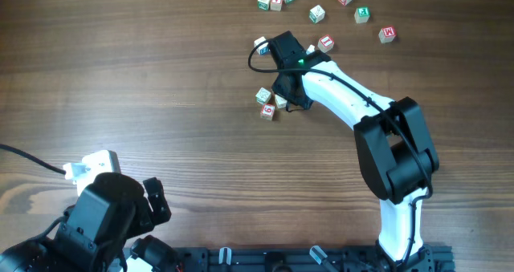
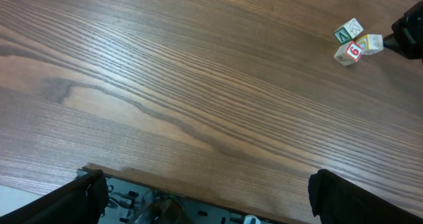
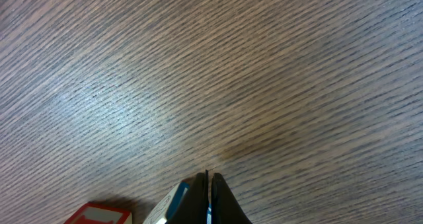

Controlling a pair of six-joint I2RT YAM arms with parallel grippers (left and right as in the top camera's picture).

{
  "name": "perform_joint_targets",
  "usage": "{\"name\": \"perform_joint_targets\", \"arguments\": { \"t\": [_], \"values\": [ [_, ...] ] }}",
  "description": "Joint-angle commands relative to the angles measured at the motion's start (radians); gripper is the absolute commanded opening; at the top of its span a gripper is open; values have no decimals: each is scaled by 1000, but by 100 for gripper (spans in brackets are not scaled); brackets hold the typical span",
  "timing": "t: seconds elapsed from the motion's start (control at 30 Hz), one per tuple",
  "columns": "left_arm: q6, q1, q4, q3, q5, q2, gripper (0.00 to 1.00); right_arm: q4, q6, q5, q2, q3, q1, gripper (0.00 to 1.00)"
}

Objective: Form a circle

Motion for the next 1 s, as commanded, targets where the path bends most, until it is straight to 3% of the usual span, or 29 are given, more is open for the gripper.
{"name": "perform_joint_targets", "arguments": {
  "t": [0.0, 0.97],
  "values": [
    [-13, 5, 0, -2, 1, -2, 100, 1, -13, -17, 14, -11, 5, 5],
    [-13, 5, 0, -2, 1, -2, 100, -14, 43, -35, 14, -11, 5, 5]
  ]
}}
